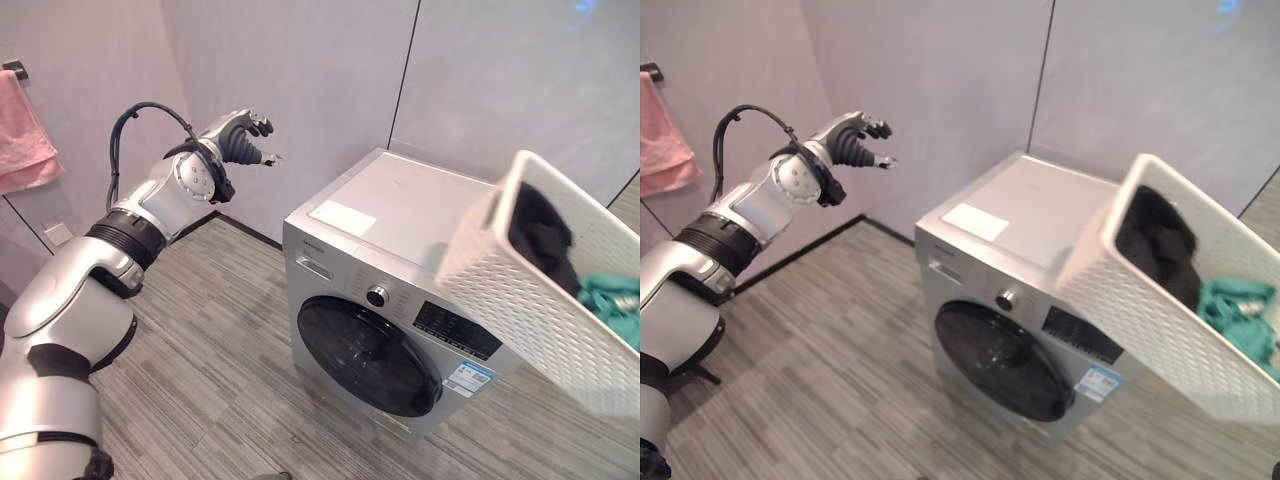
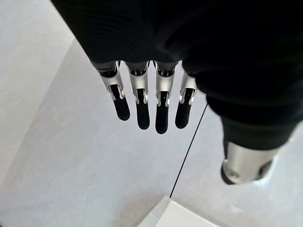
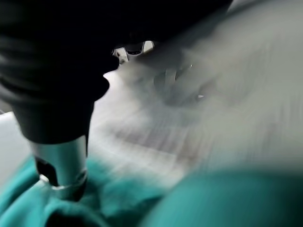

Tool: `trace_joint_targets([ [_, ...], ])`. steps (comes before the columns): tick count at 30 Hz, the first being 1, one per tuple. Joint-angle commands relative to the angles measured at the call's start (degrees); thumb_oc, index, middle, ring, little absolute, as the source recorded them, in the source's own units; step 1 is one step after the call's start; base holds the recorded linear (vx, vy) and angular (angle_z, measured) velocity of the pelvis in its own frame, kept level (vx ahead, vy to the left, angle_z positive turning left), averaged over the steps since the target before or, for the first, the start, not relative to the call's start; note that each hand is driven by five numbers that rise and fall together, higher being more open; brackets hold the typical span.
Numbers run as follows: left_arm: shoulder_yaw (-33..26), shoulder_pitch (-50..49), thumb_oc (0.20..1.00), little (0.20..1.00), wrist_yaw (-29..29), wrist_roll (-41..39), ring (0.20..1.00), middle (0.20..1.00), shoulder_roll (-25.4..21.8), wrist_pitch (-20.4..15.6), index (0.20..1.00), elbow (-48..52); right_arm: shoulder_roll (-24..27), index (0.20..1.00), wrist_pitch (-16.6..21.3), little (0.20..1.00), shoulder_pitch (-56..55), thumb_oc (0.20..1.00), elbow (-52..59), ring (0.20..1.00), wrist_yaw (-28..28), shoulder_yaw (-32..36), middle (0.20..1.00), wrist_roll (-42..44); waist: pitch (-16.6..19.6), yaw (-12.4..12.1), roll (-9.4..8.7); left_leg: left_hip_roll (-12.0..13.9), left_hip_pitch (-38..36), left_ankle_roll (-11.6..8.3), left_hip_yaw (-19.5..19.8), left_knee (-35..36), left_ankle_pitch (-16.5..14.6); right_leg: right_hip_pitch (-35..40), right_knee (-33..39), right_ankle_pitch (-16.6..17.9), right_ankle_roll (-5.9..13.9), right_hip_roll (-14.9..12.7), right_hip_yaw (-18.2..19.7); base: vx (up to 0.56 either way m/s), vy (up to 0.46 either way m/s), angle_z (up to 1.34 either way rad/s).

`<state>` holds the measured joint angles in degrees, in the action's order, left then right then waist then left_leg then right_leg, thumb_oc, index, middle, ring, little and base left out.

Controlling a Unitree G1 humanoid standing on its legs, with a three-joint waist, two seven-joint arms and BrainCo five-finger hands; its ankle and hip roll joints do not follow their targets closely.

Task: Grab the laundry basket,head to the washer,open it,put in the laundry and shut it.

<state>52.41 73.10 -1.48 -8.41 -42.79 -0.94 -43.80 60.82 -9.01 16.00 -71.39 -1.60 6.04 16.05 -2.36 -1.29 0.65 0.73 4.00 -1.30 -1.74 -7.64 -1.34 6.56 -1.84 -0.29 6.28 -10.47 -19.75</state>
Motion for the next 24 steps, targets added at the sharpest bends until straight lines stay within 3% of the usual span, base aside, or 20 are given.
trace_joint_targets([
  [1, -4.6, 6.9, 0.696, 0.696, -3.1, 0.9, 0.696, 0.696, 0.7, -2.3, 0.696, -3.2, 0.7, 1.000, 4.2, 1.000, 6.7, 1.000, 3.8, 1.000, -1.8, -2.8, 1.000, 2.8, -0.7, -1.6, 2.73, 4.3, -2.2, -3.41, 0.7, 6.1, 2.3, 2.5, -0.7, -2.5, 4.82, -2.0, 2.9, 0.04, 0.033, -0.02],
  [9, -5.2, 6.9, 0.686, 0.686, -4.7, -0.2, 0.686, 0.686, 0.8, -2.5, 0.686, -5.0, -2.8, 1.000, 5.8, 1.000, 20.2, 1.000, 11.4, 1.000, -4.1, -11.6, 1.000, 3.9, -0.4, -3.1, 2.93, 3.8, -2.8, -3.06, -0.4, 8.4, 2.9, 2.2, 0.9, -1.7, 5.48, -2.3, 2.7, 0.02, 0.023, -0.02],
  [10, -5.5, 6.9, 0.711, 0.711, -5.1, -0.4, 0.711, 0.711, 0.8, -2.6, 0.711, -5.3, -3.3, 0.862, 5.9, 0.862, 22.2, 0.862, 11.8, 0.862, -4.2, -13.1, 0.862, 3.8, -0.3, -3.3, 2.85, 3.8, -2.8, -3.05, -0.5, 8.8, 3.0, 2.1, 1.1, -1.6, 5.55, -2.3, 2.6, 0.02, 0.030, 0.02],
  [11, -5.7, 6.9, 0.733, 0.733, -5.3, -0.6, 0.733, 0.733, 1.1, -2.7, 0.733, -5.7, -3.9, 0.570, 5.9, 0.570, 23.8, 0.570, 12.7, 0.570, -4.6, -14.2, 0.570, 3.6, -0.3, -3.6, 2.73, 3.7, -2.8, -3.07, -0.6, 9.1, 3.0, 2.2, 1.4, -1.4, 5.67, -2.4, 2.4, 0.03, 0.037, -0.06],
  [12, -6.0, 7.0, 0.749, 0.749, -5.8, -0.8, 0.749, 0.749, 1.5, -2.8, 0.749, -6.0, -4.4, 0.200, 6.1, 0.200, 26.2, 0.200, 14.4, 0.200, -5.4, -15.5, 0.200, 3.1, -0.1, -4.1, 2.39, 3.6, -2.8, -3.07, -0.5, 9.4, 3.0, 2.3, 1.7, -1.3, 5.75, -2.4, 2.2, 0.02, 0.030, -0.10],
  [19, -7.6, 5.8, 0.827, 0.827, -6.5, -1.8, 0.827, 0.827, -1.0, -3.1, 0.827, -4.8, -6.0, 0.200, 6.4, 0.200, 29.1, 0.200, 19.1, 0.200, -6.8, -17.9, 0.200, 1.7, -0.3, -5.2, 1.78, 3.8, -2.5, -2.97, -0.6, 9.9, 3.3, 1.6, 2.0, -0.9, 5.85, -2.2, 2.1, 0.00, 0.005, -0.02],
  [24, -9.0, 4.1, 0.818, 0.818, -7.1, -1.3, 0.818, 0.818, -3.5, -3.1, 0.818, -2.5, -5.6, 0.200, 7.1, 0.200, 28.1, 0.200, 20.9, 0.200, -7.9, -16.3, 0.200, 1.7, -0.5, -6.3, 0.67, 4.2, -1.9, -3.21, -0.2, 10.7, 3.8, 1.3, 3.3, -0.7, 5.75, -1.5, 1.7, -0.01, -0.010, -0.01],
])
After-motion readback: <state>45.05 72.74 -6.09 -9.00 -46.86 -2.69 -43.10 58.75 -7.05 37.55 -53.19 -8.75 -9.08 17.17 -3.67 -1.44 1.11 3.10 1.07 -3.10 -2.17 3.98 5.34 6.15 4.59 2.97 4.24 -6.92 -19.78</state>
